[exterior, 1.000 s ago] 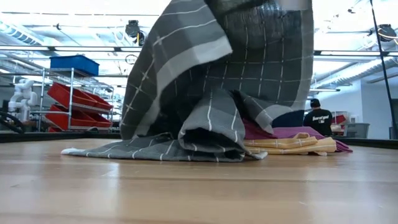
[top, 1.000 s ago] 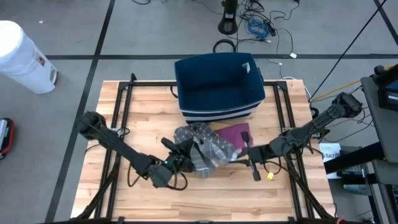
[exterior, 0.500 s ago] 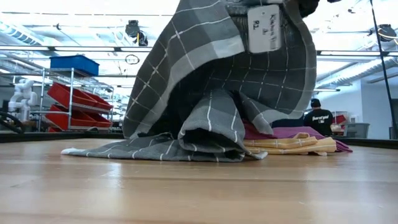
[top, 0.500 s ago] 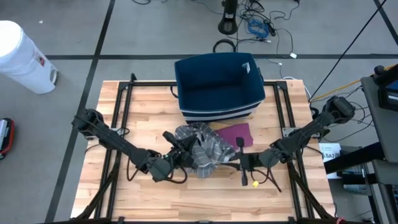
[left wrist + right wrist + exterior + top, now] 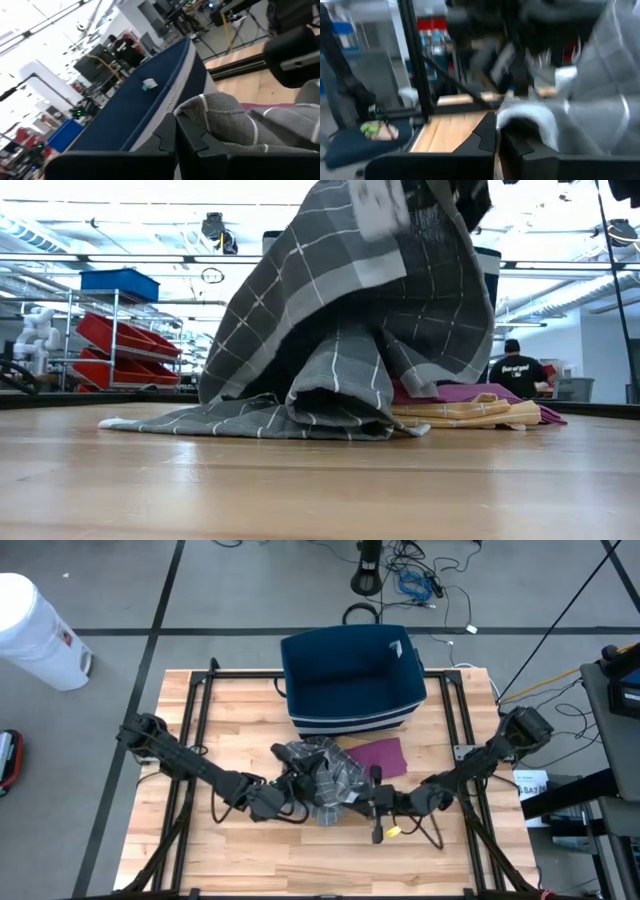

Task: Fold towel
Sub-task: Fold the gray towel

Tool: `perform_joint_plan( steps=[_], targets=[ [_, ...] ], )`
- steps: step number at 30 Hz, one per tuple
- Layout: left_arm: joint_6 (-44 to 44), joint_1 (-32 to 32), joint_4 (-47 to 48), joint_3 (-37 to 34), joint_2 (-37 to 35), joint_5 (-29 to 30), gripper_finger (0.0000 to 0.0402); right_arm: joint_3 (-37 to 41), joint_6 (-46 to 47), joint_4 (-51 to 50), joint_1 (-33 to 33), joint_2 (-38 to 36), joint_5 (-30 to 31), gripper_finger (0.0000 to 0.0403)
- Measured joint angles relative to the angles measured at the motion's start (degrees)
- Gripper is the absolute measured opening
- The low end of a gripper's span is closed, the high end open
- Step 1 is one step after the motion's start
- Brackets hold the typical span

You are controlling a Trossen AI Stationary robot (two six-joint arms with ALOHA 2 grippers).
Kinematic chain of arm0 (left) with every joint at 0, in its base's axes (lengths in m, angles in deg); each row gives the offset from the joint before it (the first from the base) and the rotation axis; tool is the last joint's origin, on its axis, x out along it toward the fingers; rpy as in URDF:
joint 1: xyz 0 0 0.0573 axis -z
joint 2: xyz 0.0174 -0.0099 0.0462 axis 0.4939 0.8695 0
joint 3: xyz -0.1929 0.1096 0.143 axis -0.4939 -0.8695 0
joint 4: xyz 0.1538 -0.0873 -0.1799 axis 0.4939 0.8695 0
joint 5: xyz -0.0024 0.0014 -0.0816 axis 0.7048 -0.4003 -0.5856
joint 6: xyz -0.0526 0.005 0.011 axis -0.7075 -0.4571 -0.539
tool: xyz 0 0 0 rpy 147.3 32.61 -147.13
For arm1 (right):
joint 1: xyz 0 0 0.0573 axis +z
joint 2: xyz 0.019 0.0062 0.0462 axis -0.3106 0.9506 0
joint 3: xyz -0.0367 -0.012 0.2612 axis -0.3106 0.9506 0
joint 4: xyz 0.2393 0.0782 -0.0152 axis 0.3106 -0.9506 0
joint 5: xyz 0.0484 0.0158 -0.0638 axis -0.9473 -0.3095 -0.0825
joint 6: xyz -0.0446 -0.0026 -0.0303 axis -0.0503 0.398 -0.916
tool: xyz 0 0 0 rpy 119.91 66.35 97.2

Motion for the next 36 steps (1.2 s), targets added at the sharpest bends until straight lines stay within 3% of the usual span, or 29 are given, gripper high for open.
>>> perform_joint_plan(
  steps=[6,11,17,23,29,36],
  targets=[
    [-2.8,-1.0,1.5,0.0,0.0,-5.1,0.0,0.0,-11.2,15.4,0.4,4.8,-1.7,0.0],
    [-3.0,-1.0,1.5,0.0,0.0,-8.6,0.0,0.0,-20.5,24.3,0.3,7.9,-12.5,0.0],
    [-2.9,-1.0,1.5,0.0,0.0,-12.4,0.0,1.0,-26.8,25.1,-1.6,8.3,-27.4,0.0],
    [-2.9,-1.0,0.0,0.0,0.0,-16.2,0.0,5.3,-30.6,26.5,-4.9,8.3,-31.5,0.0],
    [-1.5,-1.8,-4.1,0.0,0.1,-19.4,0.0,11.2,-32.3,34.7,-9.7,8.2,-45.8,0.0],
    [-1.8,-3.2,-7.3,0.0,0.1,-23.8,0.0,13.9,-31.2,34.6,-15.0,8.7,-51.7,0.0]
  ],
)
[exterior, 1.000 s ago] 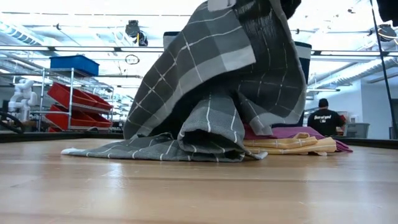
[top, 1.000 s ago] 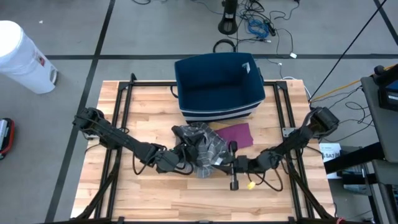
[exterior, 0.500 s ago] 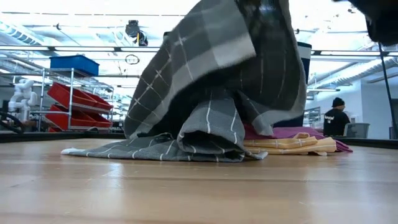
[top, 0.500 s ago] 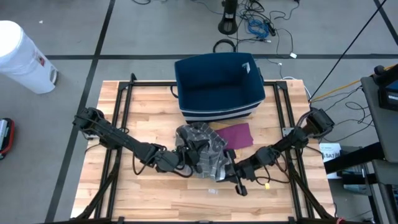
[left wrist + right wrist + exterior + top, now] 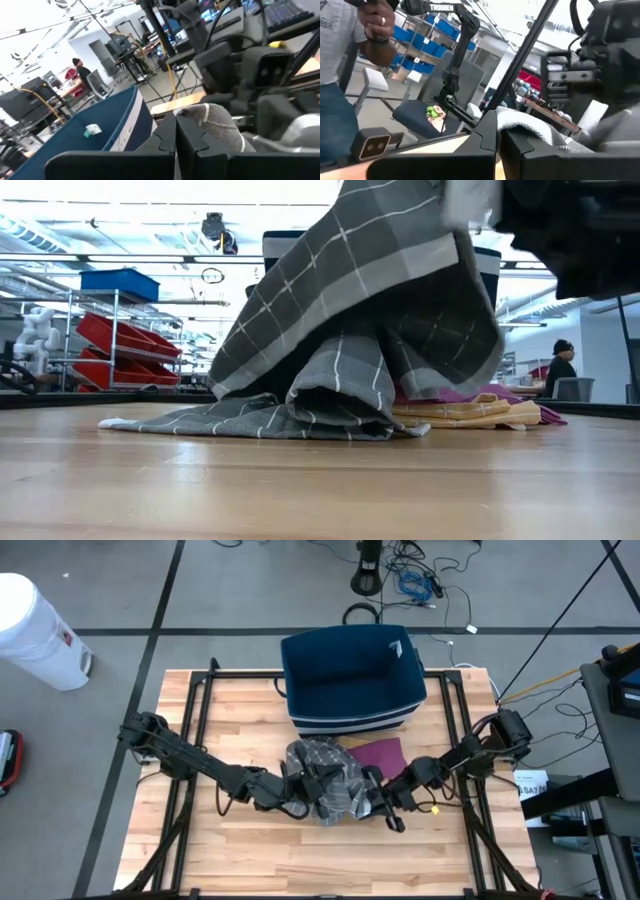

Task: Fold towel
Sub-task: Fold the gray towel

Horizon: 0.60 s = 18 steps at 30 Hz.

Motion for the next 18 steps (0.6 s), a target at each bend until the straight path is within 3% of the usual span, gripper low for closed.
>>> perform_joint_plan(
  steps=[18],
  targets=[
    [-2.7,-1.0,0.5,0.0,0.0,-1.9,0.0,-1.9,1.9,0.1,-7.9,3.5,-10.3,0.0012]
  ],
)
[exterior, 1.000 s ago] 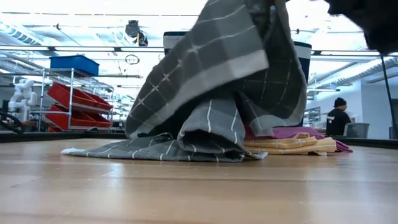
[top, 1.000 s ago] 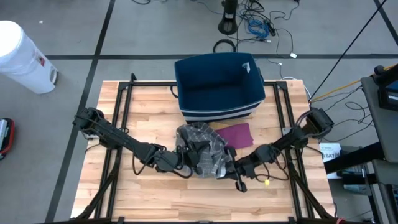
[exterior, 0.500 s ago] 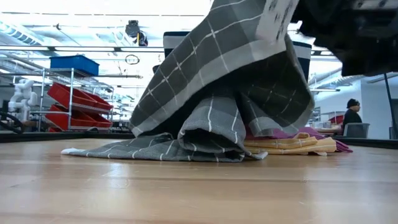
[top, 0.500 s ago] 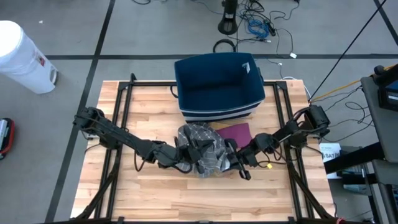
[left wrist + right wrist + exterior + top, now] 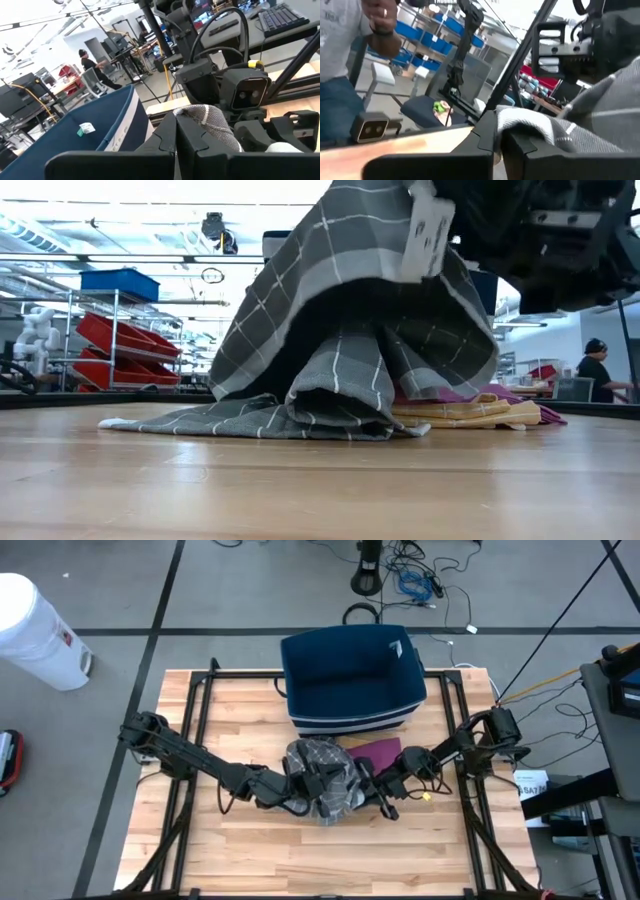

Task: Fold towel
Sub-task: Fold the gray towel

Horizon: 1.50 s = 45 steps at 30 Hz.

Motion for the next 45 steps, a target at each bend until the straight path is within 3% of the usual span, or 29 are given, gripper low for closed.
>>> perform_joint_plan(
  steps=[8,13,16,31,36,39,45],
  targets=[
    [0.1,0.0,0.0,0.0,0.0,-0.1,0.0,-1.4,1.5,-0.7,1.2,0.0,0.3,0.011],
    [0.1,0.0,0.0,0.0,0.0,-0.2,0.0,-0.6,7.9,-7.3,1.2,0.0,5.0,0.0176],
    [0.2,0.0,-0.1,0.0,-0.5,-0.3,0.0,0.9,10.6,-9.3,2.0,0.0,10.6,0.0195],
    [3.1,0.0,-1.0,0.0,-3.0,0.4,0.0,10.0,18.9,-10.4,12.7,0.0,33.1,0.019],
    [3.1,-0.2,0.7,0.0,-3.0,0.4,0.0,11.6,23.6,-15.9,17.8,0.0,41.9,0.0189],
    [2.9,-0.7,3.6,0.0,-3.0,0.4,0.0,10.4,24.4,-16.2,20.9,0.0,44.1,0.0189],
    [-0.2,-3.2,6.9,0.0,-3.0,-0.7,0.0,-0.1,15.8,-22.8,24.4,0.0,45.1,0.0189]
  ],
)
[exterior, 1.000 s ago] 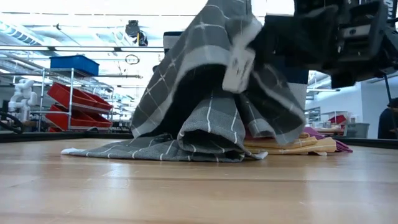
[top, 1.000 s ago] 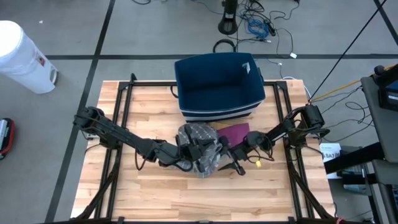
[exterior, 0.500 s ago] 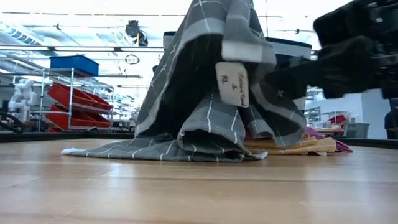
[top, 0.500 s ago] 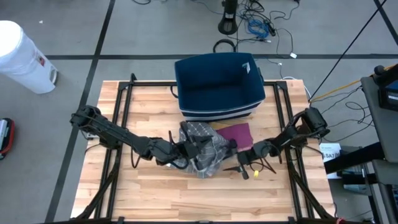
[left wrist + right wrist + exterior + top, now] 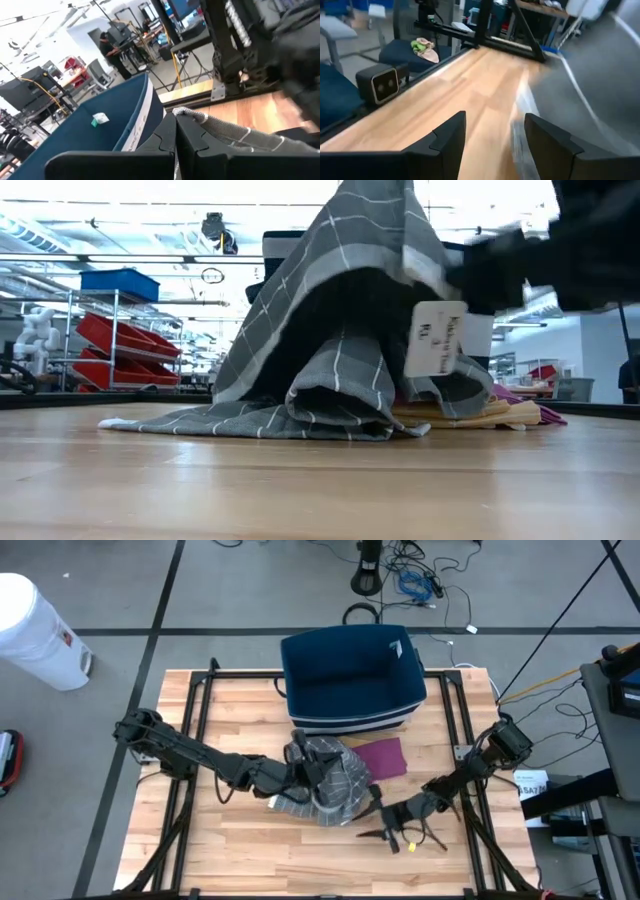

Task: Fold towel
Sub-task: Fold the gray towel

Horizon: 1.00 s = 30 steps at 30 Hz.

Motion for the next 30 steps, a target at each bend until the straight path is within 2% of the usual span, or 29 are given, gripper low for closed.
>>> perform_joint_plan(
  steps=[6,9,12,16,21,25,30],
  targets=[
    [-3.0,-1.7,5.4,0.0,0.0,-3.6,0.0,-13.6,-7.9,-16.2,1.1,0.0,0.9,0.0189],
    [-4.5,-1.9,8.6,0.0,0.0,-5.9,0.0,-16.9,-7.5,-23.6,1.2,0.0,8.1,0.0186],
    [-5.5,-1.9,10.3,0.0,0.0,-8.7,0.0,-16.7,-4.4,-29.2,-0.1,0.0,13.7,0.0177],
    [-6.0,-1.6,10.7,0.0,0.0,-10.0,0.0,-16.4,2.2,-33.3,-2.0,0.0,13.8,0.0163],
    [-5.9,-1.5,12.8,0.0,0.0,-9.1,0.0,-16.3,5.1,-35.0,-1.4,-0.3,13.9,0.0153],
    [-5.9,-1.5,15.1,0.0,0.0,-7.9,0.0,-16.4,11.8,-43.4,-1.3,-1.4,15.4,0.0153],
    [-5.9,-1.1,15.3,0.0,-0.3,-11.5,0.0,-16.3,17.4,-49.4,-1.5,-1.7,18.6,0.0153]
  ],
)
